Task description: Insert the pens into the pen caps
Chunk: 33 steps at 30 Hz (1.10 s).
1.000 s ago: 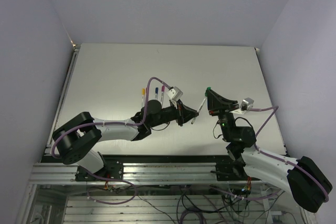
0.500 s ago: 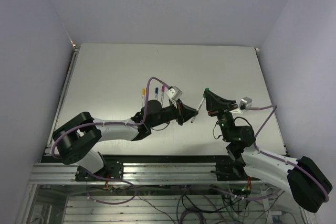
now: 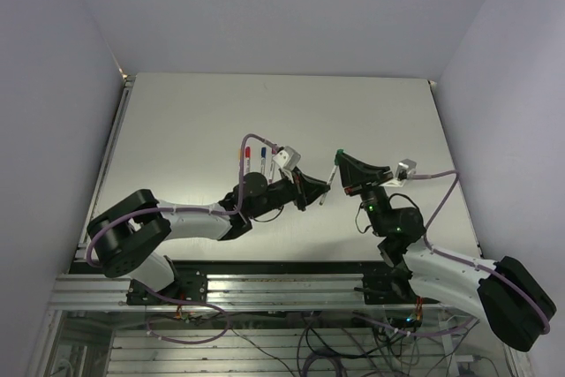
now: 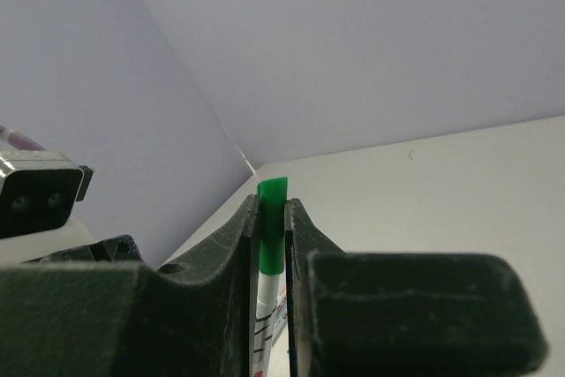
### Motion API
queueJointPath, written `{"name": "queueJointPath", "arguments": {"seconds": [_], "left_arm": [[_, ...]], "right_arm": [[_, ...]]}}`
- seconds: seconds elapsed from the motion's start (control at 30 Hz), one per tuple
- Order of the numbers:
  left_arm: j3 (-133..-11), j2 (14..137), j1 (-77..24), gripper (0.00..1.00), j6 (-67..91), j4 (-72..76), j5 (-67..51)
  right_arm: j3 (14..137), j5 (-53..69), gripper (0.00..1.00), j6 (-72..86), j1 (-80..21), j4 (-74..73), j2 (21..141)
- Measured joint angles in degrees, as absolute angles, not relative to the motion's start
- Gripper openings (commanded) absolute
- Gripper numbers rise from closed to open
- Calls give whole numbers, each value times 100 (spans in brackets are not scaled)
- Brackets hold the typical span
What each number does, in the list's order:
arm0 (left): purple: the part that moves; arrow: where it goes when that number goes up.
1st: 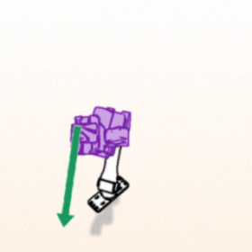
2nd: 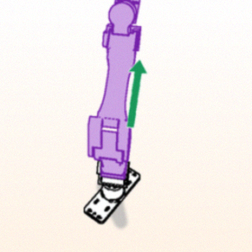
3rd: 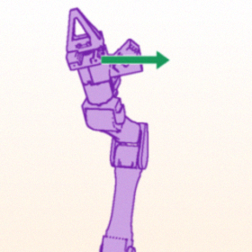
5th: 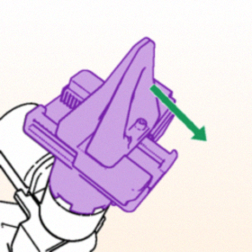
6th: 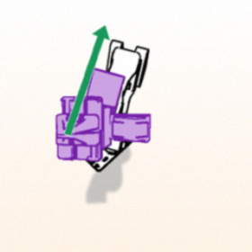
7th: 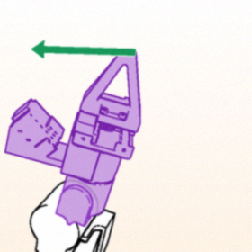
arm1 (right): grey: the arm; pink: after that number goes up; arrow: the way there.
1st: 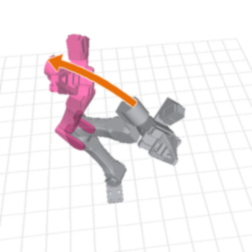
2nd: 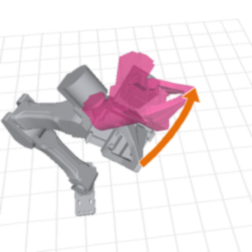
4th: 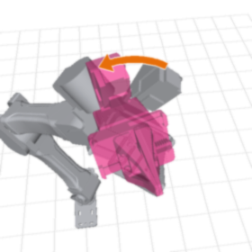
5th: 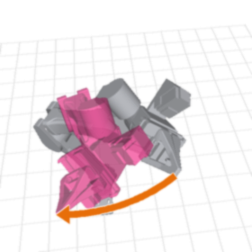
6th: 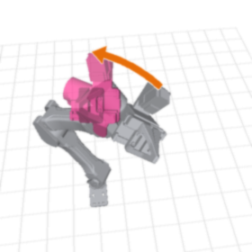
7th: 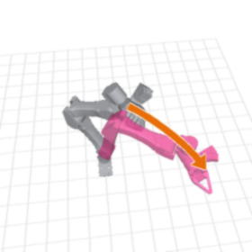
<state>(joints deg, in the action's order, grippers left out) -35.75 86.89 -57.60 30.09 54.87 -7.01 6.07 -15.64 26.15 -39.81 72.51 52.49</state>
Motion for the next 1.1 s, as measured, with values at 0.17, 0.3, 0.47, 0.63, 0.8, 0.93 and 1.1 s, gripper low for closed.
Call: {"name": "queueJointPath", "arguments": {"seconds": [0.17, 0.3, 0.47, 0.63, 0.8, 0.93, 1.1], "left_arm": [[-3411, 8676, -5760, 7, 3048, 5863, -416], [-3288, 8593, -5760, 7, 3039, 6018, -224], [-3181, 8423, -5758, 7, 2934, 5968, 71], [-3140, 8121, -5732, 7, 2722, 5721, 375], [-3094, 7948, -5616, 7, 2547, 5470, 537], [-2982, 7911, -5452, 7, 2486, 5369, 576], [-2834, 7918, -5280, 7, 2443, 5365, 578]], "right_arm": [[864, -1179, 0, 2731, -3972, 7054, 5496], [1055, -867, 0, 2834, -3957, 7000, 5736], [1291, -561, 0, 2963, -3931, 6917, 6020], [1671, -408, 0, 3050, -3922, 6589, 6230], [1933, -318, 0, 3118, -3905, 6326, 6493], [2047, -213, 0, 3179, -3896, 6208, 6751], [2126, -86, 0, 3339, -3865, 6208, 7085]]}}
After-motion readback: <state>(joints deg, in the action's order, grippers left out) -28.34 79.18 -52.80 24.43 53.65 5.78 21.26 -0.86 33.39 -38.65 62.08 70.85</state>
